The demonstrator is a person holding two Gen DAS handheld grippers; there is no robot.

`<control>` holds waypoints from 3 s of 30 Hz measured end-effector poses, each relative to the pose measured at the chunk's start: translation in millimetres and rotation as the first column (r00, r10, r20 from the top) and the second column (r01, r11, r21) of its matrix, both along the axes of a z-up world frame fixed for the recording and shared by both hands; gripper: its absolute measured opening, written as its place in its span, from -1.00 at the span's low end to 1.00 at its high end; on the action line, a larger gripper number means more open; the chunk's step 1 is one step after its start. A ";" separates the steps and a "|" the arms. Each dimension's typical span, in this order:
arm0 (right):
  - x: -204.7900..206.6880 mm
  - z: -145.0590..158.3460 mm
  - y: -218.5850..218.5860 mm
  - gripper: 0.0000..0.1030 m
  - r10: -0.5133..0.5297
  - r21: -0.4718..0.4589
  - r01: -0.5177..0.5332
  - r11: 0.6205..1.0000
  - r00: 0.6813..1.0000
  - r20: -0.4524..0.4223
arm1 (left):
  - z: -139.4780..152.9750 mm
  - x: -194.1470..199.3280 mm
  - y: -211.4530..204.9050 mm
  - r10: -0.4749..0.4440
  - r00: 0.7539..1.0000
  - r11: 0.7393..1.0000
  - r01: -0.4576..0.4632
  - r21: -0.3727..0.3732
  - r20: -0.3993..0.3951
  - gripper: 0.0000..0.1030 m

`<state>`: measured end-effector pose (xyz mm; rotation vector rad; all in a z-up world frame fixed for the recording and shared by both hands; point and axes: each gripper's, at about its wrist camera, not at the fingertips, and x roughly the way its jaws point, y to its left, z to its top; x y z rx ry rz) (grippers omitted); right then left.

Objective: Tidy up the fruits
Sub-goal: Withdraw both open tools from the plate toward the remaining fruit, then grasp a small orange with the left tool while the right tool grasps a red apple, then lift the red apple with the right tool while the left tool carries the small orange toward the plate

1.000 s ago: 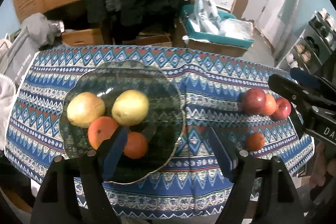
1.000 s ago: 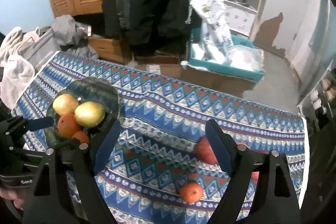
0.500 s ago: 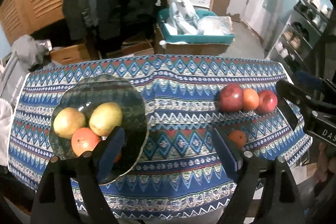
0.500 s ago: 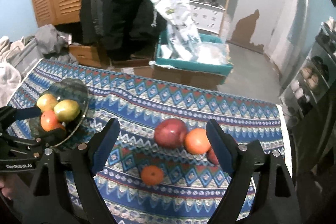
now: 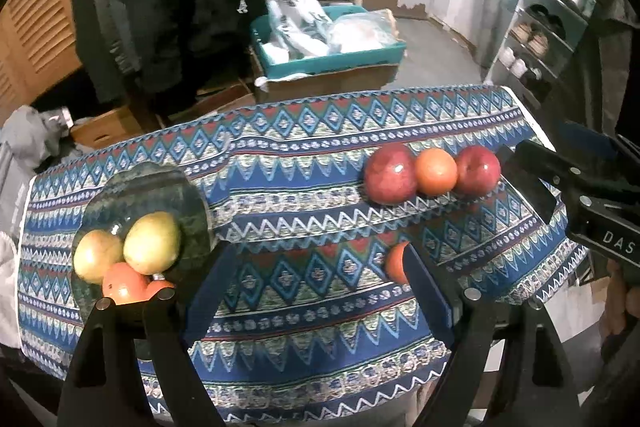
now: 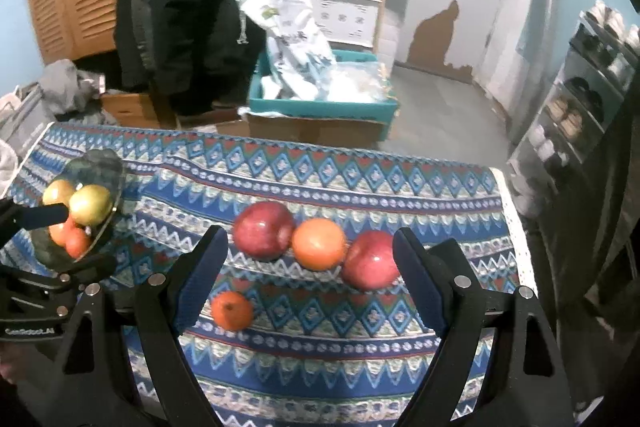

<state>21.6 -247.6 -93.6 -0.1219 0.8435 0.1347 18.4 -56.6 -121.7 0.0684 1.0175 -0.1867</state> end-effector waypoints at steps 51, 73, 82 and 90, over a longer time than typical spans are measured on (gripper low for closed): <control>36.0 -107.6 -82.5 0.64 -0.136 0.045 0.154 0.987 0.953 -0.272 | -125.2 29.9 -97.3 -0.189 0.950 0.981 0.196 0.001 -0.248 -0.11; 91.5 -129.7 -80.5 0.64 -0.164 0.118 0.209 0.971 0.937 -0.309 | -74.9 84.6 -40.0 -0.027 0.992 0.997 0.018 -0.071 -0.126 -0.11; 101.0 -147.6 -83.7 0.63 -0.185 0.125 0.242 0.962 0.918 -0.351 | -77.5 86.8 -28.5 -0.011 0.990 0.997 -0.001 -0.080 -0.137 -0.12; 98.8 -146.6 -85.2 0.32 -0.162 0.174 0.240 0.955 0.915 -0.370 | -75.3 84.2 -27.6 -0.009 0.991 0.997 -0.002 -0.081 -0.135 -0.12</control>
